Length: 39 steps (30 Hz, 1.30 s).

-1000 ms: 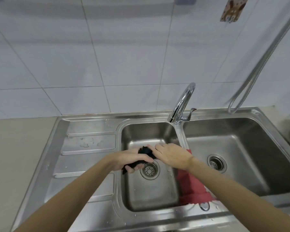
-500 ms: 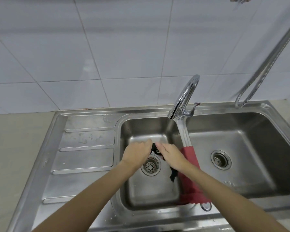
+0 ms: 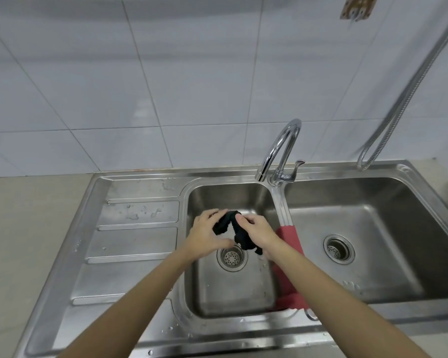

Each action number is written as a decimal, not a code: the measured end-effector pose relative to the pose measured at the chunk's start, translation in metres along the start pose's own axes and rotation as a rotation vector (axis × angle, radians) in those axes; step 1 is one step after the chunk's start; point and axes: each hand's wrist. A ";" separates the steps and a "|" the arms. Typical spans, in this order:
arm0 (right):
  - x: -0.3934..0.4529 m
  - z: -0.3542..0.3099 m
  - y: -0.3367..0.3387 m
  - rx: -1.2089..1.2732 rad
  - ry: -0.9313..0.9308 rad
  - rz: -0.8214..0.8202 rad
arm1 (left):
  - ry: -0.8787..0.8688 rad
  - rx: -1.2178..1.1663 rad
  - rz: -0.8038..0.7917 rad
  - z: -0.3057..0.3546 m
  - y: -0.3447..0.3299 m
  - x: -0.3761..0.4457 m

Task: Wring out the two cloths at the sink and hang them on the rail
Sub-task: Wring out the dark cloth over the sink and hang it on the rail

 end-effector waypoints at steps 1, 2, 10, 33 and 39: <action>0.001 -0.002 -0.002 0.044 -0.003 -0.011 | 0.002 -0.052 0.015 0.005 -0.005 -0.005; 0.000 -0.004 -0.005 0.066 -0.014 -0.007 | 0.001 -0.103 0.023 0.009 -0.012 -0.009; -0.011 -0.023 0.003 -0.104 -0.040 -0.049 | 0.074 -0.246 0.347 0.033 -0.035 -0.017; -0.041 0.008 0.025 -1.274 0.803 0.079 | 0.344 -0.510 -0.567 0.061 0.033 -0.014; -0.030 0.008 0.025 -1.434 0.863 0.134 | 0.406 -0.508 -0.717 0.072 0.035 -0.009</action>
Point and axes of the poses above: each hand's wrist, its own x-axis towards the middle knuckle, its own y-axis out of the back of the hand, z = x × y, and after that the axes turned 11 degrees about -y, right-handed
